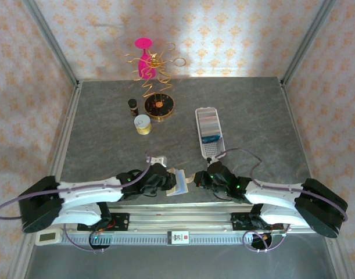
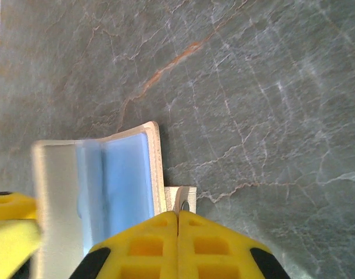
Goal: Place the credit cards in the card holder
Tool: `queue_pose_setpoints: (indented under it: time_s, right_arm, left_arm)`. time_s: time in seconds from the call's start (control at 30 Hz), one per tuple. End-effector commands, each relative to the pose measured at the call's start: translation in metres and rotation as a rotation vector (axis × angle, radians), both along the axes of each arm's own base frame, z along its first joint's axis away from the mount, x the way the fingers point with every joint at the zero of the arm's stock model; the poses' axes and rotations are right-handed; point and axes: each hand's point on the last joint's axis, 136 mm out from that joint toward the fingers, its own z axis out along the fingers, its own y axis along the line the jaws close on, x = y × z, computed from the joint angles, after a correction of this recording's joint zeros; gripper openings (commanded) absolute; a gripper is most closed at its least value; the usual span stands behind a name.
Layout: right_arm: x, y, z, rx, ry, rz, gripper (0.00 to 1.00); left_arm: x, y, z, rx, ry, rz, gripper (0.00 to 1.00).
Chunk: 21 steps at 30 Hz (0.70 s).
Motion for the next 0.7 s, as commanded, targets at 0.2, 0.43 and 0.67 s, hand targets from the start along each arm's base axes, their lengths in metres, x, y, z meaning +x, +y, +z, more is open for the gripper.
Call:
queue_pose_setpoints:
  time_s: [0.2, 0.43, 0.67]
  right_arm:
    - [0.0, 0.003, 0.013, 0.017, -0.028, -0.019, 0.0]
    - [0.0, 0.005, 0.019, 0.026, -0.045, -0.007, 0.0]
    - [0.0, 0.011, 0.02, 0.033, -0.044, 0.009, 0.0]
  left_arm:
    - [0.014, -0.032, 0.0, -0.063, -0.035, -0.021, 0.06]
    - [0.003, 0.025, 0.007, -0.099, -0.068, 0.132, 0.0]
    - [-0.01, 0.04, -0.014, -0.102, -0.021, 0.154, 0.0]
